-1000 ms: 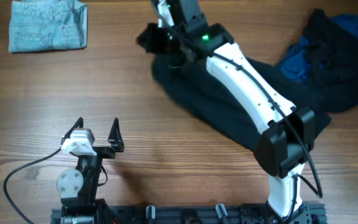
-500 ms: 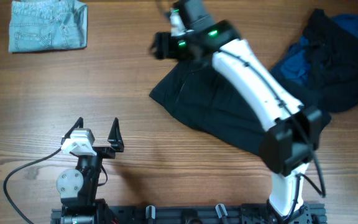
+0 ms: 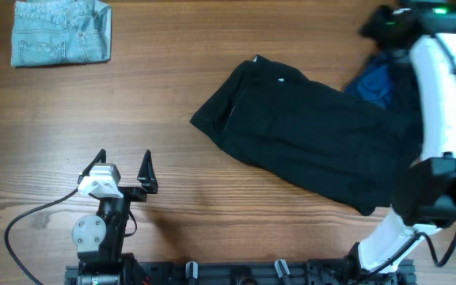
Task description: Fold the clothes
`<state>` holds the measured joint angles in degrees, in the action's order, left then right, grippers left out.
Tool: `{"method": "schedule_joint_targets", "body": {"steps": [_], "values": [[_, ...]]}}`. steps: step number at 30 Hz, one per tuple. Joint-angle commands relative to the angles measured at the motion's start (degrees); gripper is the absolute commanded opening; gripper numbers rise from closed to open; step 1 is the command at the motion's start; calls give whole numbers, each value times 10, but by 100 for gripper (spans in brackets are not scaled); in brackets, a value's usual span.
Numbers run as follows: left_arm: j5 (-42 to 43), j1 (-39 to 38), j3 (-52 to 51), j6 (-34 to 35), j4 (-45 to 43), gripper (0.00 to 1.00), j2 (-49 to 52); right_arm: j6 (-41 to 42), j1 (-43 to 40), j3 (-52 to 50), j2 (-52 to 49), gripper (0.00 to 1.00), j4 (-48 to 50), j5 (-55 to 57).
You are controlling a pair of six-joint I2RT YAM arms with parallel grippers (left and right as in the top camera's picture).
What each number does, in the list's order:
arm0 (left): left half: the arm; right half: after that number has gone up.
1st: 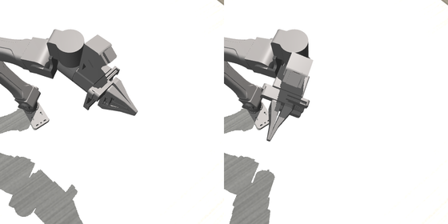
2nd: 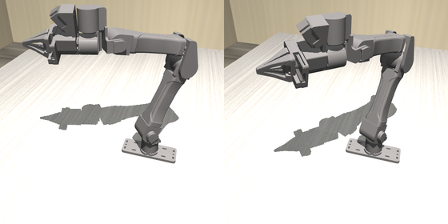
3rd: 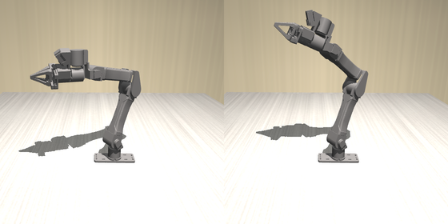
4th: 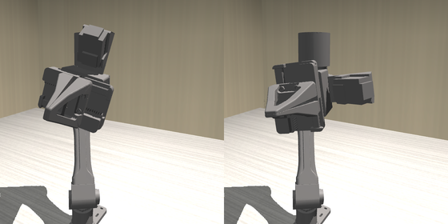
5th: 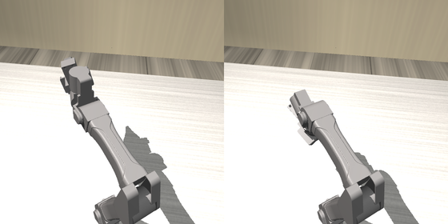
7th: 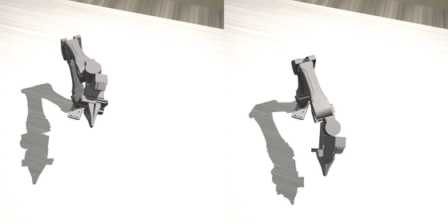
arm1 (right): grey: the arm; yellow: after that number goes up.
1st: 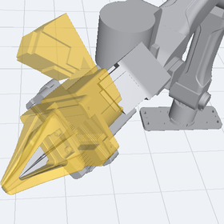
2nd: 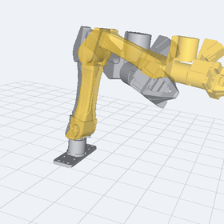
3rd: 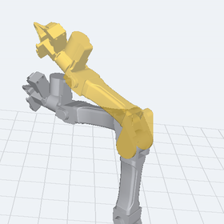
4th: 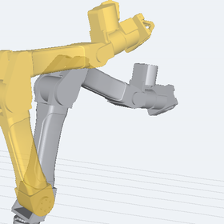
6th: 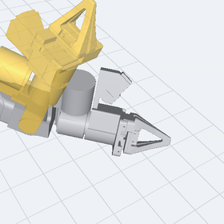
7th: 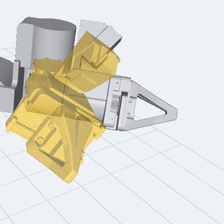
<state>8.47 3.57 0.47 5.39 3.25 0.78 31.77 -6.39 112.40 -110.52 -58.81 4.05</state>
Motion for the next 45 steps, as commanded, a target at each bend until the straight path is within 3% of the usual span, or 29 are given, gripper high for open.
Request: {"method": "schedule_joint_targets", "body": {"steps": [1, 4, 7, 12, 20, 28, 34, 41, 45], "values": [[11, 4, -2, -9, 2, 100, -6, -33, -38, -41, -3, 34, 46, -105], [11, 4, -2, -9, 2, 100, -6, -31, -51, -71, -21, 21, 66, -134], [11, 4, -2, -9, 2, 100, -6, -31, -52, -75, -53, 18, 65, -118], [11, 4, -2, -9, 2, 100, -6, -31, -53, -75, -104, 17, 51, -59], [11, 4, -2, -9, 2, 100, -6, -35, -59, -75, -180, 12, 25, -56], [11, 4, -2, -9, 2, 100, -6, -51, -68, -78, -211, 15, -4, 0], [11, 4, -2, -9, 2, 100, -6, -61, -115, -87, -217, 10, -30, 17], [11, 4, -2, -9, 2, 100, -6, -61, -170, -87, -217, 4, -79, 89], [11, 4, -2, -9, 2, 100, -6, -24, -175, -82, -216, 6, -107, 210]]}}
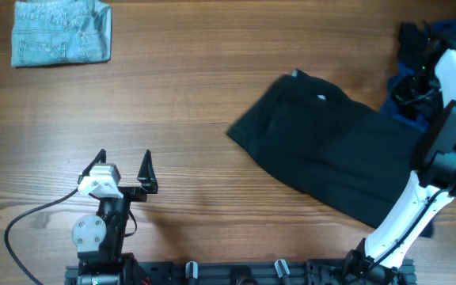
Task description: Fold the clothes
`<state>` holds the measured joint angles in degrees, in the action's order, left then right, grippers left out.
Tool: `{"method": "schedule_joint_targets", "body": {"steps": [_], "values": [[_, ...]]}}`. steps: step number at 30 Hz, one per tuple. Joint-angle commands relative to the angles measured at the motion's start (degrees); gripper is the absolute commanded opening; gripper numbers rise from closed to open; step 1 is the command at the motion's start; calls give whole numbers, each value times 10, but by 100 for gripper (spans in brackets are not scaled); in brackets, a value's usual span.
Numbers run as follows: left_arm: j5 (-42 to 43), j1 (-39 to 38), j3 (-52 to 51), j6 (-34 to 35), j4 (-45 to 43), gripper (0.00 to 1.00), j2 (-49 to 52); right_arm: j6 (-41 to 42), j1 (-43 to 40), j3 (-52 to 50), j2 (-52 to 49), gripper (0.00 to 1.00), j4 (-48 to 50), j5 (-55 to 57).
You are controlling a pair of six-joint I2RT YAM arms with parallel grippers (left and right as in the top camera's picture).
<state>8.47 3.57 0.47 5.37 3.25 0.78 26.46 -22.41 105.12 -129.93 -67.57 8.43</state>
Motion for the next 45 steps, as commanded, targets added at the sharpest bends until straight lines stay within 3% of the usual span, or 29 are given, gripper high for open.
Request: {"method": "schedule_joint_targets", "body": {"steps": [1, 7, 12, 14, 16, 18, 25, 30, 45], "values": [[11, 4, -2, -9, 2, 100, -6, 40, -14, -3, -22, 8, -33, 180], [11, 4, -2, -9, 2, 100, -6, 31, -2, 62, 2, 12, -74, 99], [11, 4, -2, -9, 2, 100, -6, -22, 29, 120, 54, 24, -67, -10], [11, 4, -2, -9, 2, 100, -6, -59, 51, 146, 79, 38, -69, -70], [11, 4, -2, -9, 2, 100, -6, -97, 73, 161, 98, 65, -68, -141], [11, 4, -2, -9, 2, 100, -6, -138, 104, 164, 118, 82, -65, -211], [11, 4, -2, -9, 2, 100, -6, -247, 218, 150, 113, 95, -111, -231], [11, 4, -2, -9, 2, 100, -6, -248, 271, 97, 109, 96, -127, -131], [11, 4, -2, -9, 2, 100, -6, -278, 280, -42, 109, 95, -114, -74]]}}
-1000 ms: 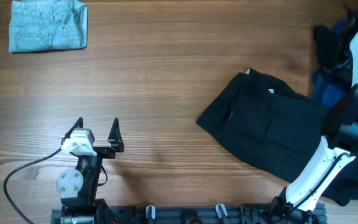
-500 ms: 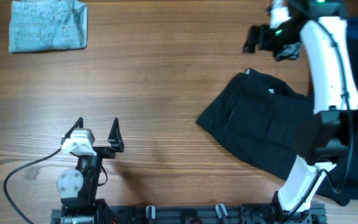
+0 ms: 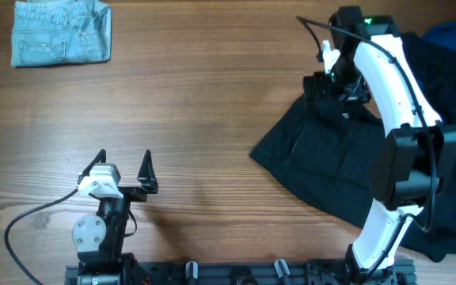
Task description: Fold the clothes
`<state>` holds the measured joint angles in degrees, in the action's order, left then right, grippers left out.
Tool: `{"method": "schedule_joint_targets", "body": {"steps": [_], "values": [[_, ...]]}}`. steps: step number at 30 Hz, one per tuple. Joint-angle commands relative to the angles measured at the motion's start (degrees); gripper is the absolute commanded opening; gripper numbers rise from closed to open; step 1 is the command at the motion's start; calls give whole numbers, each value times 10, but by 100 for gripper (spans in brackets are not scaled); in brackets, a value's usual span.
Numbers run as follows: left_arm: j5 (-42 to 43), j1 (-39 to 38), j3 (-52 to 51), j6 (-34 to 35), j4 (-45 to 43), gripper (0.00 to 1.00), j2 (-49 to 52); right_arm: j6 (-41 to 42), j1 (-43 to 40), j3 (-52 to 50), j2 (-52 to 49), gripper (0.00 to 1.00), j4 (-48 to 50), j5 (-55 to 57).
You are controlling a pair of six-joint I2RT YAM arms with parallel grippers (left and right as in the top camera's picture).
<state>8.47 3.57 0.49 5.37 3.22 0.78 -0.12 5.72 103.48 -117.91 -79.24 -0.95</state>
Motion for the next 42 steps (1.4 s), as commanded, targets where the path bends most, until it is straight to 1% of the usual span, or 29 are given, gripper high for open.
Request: {"method": "schedule_joint_targets", "body": {"steps": [1, 6, 8, 10, 11, 13, 14, 18, 19, 23, 25, 26, 28, 30, 33, 35, 42], "values": [[11, 4, -2, -9, 3, 100, -6, -11, -1, -33, -11, 95, 3, 19], [11, 4, -2, -9, 3, 100, -6, -10, -1, -59, -11, 89, 6, 9], [11, 4, -2, -9, 3, 100, -6, -10, -1, -64, -11, 84, 9, 9], [11, 4, -2, -9, 3, 100, -6, -10, -1, -65, -11, 73, 13, 9], [11, 4, -2, -9, 3, 100, -6, -10, -1, -65, -11, 70, 16, 9], [11, 4, -2, -9, 3, 100, -6, -10, -1, -65, -11, 66, 21, 9], [11, 4, -2, -9, 3, 100, -6, -10, -1, -65, -11, 60, 22, 9], [11, 4, -2, -9, 3, 100, -6, -8, -1, -65, -11, 22, 27, 9], [11, 4, -2, -9, 3, 100, -6, -8, -1, -65, -11, 16, 30, 9], [11, 4, -2, -9, 3, 100, -6, -8, -1, -65, -11, 4, 33, 9], [11, 4, -2, -9, 3, 100, -6, -10, -1, -65, -11, 5, 31, 10], [11, 4, -2, -9, 3, 100, -6, -10, -1, -65, -11, 11, 30, 12], [11, 4, -2, -9, 3, 100, -6, -12, -1, -65, -11, 35, 27, 11], [11, 4, -2, -9, 3, 100, -6, -20, -1, -65, -11, 45, 27, 11], [11, 4, -2, -9, 3, 100, -6, -30, -1, -65, -11, 55, 27, 23], [11, 4, -2, -9, 3, 100, -6, -31, -1, -65, -12, 58, 27, 29], [11, 4, -2, -9, 3, 100, -6, -31, -1, -79, -23, 58, 31, 29]]}}
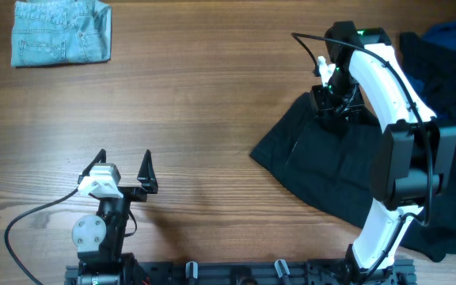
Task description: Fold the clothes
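Note:
A black garment (pixel 335 162) lies crumpled at the right of the table, running off toward the right edge. My right gripper (pixel 328 100) points down onto the garment's far corner; the arm hides its fingers, so their state is unclear. My left gripper (pixel 123 164) rests open near the front left, holding nothing and well apart from any cloth. A folded pair of light-blue jeans (pixel 60 32) sits at the far left corner.
A dark blue cloth (pixel 452 34) lies at the far right corner, partly under the black garment. The white right arm (pixel 394 87) arches over the black garment. A rail with the arm bases (pixel 236 273) runs along the front edge.
My right gripper has shifted slightly nearer and now sits on the black garment's far corner. The garment's outline has barely changed. The left arm has not moved.
The black garment first lay spread at centre right, with my right arm at the far right over the blue cloth. Later the garment sat further right, then further right still, bunched. By then my right gripper was over its far corner, where it is now.

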`<state>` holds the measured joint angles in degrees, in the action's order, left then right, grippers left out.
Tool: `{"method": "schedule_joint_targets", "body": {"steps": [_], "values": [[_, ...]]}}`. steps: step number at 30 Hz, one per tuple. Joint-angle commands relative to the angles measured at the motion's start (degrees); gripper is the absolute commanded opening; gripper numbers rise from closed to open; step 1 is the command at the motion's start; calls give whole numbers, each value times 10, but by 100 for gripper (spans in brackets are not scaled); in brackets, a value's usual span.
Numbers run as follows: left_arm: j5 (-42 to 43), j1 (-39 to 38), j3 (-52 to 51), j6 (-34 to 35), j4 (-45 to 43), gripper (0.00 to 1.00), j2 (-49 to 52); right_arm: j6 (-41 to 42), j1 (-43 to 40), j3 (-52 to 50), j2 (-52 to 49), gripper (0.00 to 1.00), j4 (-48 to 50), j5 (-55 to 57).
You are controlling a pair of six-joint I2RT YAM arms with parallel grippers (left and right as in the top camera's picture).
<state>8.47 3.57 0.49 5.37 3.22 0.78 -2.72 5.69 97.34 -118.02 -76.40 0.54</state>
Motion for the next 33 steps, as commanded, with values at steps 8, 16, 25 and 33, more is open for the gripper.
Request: {"method": "schedule_joint_targets", "body": {"steps": [8, 16, 25, 33], "values": [[11, 4, -2, -9, 3, 100, -6, 4, 2, -41, -27, 48, 5, 14], [11, 4, -2, -9, 3, 100, -6, 33, 2, -41, -26, 4, 5, 22], [11, 4, -2, -9, 3, 100, -6, 58, 2, 60, -26, 4, -22, -65], [11, 4, -2, -9, 3, 100, -6, 59, 27, 274, -24, 4, -35, -254]]}}
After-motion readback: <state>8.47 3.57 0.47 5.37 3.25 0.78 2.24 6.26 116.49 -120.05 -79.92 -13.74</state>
